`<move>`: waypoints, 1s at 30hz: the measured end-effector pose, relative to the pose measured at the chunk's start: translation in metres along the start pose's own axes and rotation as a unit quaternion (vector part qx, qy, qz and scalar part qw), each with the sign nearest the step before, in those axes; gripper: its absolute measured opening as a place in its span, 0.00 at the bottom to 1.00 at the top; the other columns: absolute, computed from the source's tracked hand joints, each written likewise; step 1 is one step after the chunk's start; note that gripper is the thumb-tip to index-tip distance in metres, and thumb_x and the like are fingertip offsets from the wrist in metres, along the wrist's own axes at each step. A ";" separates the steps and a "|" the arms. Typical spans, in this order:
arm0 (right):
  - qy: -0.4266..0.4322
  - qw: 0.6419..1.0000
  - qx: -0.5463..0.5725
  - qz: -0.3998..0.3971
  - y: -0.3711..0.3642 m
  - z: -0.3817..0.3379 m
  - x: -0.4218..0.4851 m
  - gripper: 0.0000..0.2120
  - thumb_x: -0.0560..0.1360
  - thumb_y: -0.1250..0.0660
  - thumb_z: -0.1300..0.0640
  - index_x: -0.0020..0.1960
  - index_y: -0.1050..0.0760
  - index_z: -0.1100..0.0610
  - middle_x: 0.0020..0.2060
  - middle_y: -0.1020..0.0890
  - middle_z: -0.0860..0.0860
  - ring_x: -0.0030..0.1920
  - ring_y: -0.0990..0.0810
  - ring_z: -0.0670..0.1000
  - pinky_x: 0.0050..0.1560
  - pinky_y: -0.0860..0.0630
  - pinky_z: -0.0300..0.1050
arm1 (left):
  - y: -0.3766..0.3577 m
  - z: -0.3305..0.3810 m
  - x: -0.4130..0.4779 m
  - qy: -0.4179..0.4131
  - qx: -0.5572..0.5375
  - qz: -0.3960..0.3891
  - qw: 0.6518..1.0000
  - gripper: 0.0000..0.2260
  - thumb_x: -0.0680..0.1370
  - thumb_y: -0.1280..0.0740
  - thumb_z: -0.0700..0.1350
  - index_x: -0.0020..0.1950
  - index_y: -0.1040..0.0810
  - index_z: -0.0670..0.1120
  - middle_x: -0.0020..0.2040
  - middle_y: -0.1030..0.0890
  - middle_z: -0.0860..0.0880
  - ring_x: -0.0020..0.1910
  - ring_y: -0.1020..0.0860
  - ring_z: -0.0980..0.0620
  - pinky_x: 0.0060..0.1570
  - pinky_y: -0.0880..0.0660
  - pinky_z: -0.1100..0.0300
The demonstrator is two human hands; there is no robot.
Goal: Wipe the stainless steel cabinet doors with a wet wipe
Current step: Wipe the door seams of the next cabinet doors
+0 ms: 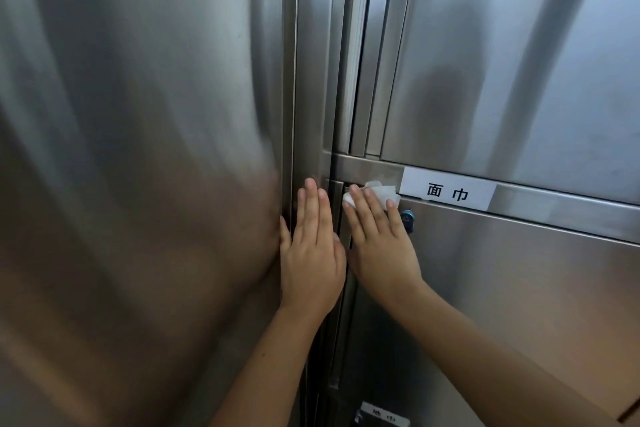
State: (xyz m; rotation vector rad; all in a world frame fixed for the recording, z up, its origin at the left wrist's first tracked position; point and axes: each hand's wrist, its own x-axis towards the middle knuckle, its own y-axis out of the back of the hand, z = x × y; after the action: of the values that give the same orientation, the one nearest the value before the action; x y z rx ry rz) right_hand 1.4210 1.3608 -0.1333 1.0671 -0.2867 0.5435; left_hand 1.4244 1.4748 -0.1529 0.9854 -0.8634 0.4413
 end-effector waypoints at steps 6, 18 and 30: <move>-0.018 0.998 0.054 -0.013 -0.016 -0.013 -0.007 0.33 0.81 0.59 0.46 0.68 0.79 0.61 0.66 0.77 0.59 0.67 0.77 0.57 0.62 0.77 0.55 | -0.005 -0.001 -0.015 0.008 -0.001 -0.027 1.000 0.26 0.76 0.49 0.43 0.73 0.47 0.39 0.74 0.47 0.42 0.73 0.45 0.42 0.64 0.51 0.37; -0.065 0.990 0.124 0.027 -0.014 -0.011 0.010 0.32 0.79 0.49 0.46 0.74 0.64 0.56 0.71 0.67 0.52 0.70 0.72 0.52 0.67 0.73 0.49 | -0.001 -0.007 -0.025 -0.002 -0.030 -0.056 0.998 0.25 0.77 0.51 0.43 0.73 0.47 0.39 0.74 0.47 0.42 0.73 0.46 0.42 0.64 0.52 0.39; -0.078 0.985 0.151 0.031 -0.029 -0.019 0.002 0.33 0.78 0.44 0.44 0.75 0.56 0.55 0.74 0.58 0.51 0.73 0.65 0.51 0.68 0.70 0.51 | -0.005 -0.011 -0.035 -0.005 -0.064 -0.061 0.996 0.25 0.78 0.44 0.41 0.73 0.48 0.40 0.75 0.48 0.43 0.73 0.45 0.43 0.66 0.48 0.42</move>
State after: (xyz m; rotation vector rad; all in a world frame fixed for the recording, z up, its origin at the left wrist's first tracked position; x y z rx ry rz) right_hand 1.4383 1.3674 -0.1623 1.4026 -0.3847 0.5711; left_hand 1.4116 1.4841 -0.1861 0.9175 -0.8263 0.2741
